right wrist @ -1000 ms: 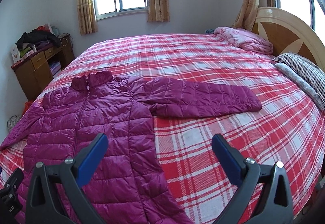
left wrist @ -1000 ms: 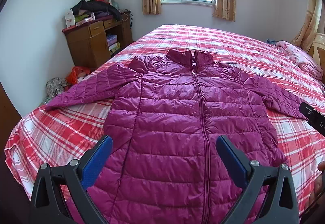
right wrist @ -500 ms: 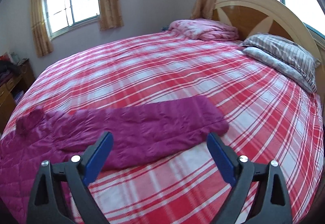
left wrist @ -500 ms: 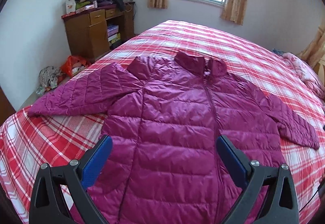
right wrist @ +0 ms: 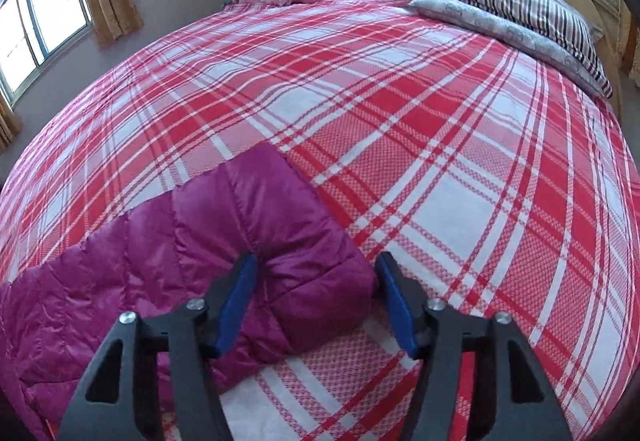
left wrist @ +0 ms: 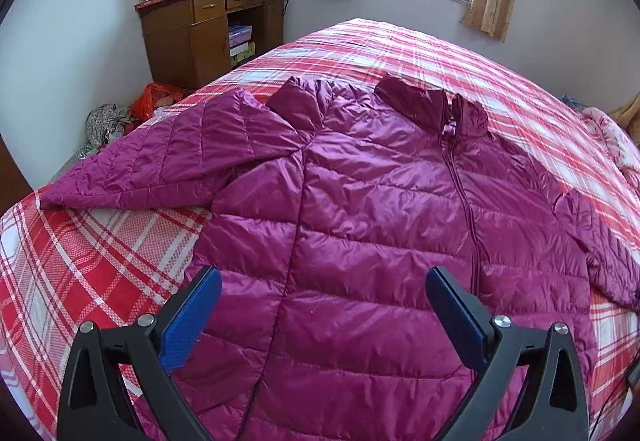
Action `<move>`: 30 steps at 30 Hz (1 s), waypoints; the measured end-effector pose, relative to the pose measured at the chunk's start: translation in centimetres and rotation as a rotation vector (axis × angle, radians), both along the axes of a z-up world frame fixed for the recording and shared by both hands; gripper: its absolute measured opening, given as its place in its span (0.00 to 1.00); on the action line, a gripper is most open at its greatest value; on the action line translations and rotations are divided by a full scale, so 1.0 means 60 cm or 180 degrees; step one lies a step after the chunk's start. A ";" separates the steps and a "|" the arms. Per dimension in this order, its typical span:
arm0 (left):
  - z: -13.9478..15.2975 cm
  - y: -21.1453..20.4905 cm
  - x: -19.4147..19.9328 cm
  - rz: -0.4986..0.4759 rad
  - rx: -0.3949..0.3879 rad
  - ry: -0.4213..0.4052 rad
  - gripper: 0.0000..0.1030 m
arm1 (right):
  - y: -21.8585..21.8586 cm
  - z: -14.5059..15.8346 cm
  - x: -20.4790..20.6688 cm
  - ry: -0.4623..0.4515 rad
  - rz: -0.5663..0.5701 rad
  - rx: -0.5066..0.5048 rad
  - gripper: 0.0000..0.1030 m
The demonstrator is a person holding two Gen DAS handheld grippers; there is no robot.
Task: Fold large clothes
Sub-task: 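Reach the right tool to the jacket sleeve cuff and close on it, then carry the held sleeve across the jacket body and open the right tool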
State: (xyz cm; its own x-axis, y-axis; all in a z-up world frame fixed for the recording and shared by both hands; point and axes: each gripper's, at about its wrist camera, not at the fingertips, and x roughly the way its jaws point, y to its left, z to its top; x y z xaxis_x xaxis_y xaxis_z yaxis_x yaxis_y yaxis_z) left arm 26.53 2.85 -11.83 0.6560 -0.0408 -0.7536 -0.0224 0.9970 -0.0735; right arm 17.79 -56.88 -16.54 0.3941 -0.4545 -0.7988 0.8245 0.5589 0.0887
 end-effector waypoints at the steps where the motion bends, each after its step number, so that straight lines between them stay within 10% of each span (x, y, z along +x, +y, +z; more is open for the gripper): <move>1: -0.004 -0.002 -0.002 -0.0011 0.0012 0.0015 0.99 | 0.001 0.000 0.003 0.0025 0.0031 -0.0018 0.37; 5: -0.011 -0.004 -0.012 -0.0111 0.0019 0.0045 0.99 | 0.008 0.003 0.021 0.0135 0.0187 -0.0124 0.16; 13: 0.024 0.031 -0.048 -0.0147 0.0125 -0.0307 0.99 | 0.106 0.139 0.028 -0.0264 0.0594 -0.0558 0.14; 22: 0.033 0.106 -0.061 0.0096 0.0042 -0.0404 0.99 | 0.395 0.257 0.121 -0.0751 0.1919 -0.0631 0.14; 30: 0.021 0.174 -0.054 0.0331 0.0000 -0.0428 0.99 | 0.662 0.203 0.215 -0.0803 0.2918 -0.0397 0.14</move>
State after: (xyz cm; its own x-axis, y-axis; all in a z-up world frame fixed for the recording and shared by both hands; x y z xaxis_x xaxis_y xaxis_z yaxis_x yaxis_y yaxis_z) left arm 23.29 13.27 -10.58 0.7516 0.0324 -0.6588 -0.1153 0.9899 -0.0829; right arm 30.67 -17.17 -4.37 0.7925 0.0400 -0.6086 0.0266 0.9946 0.1001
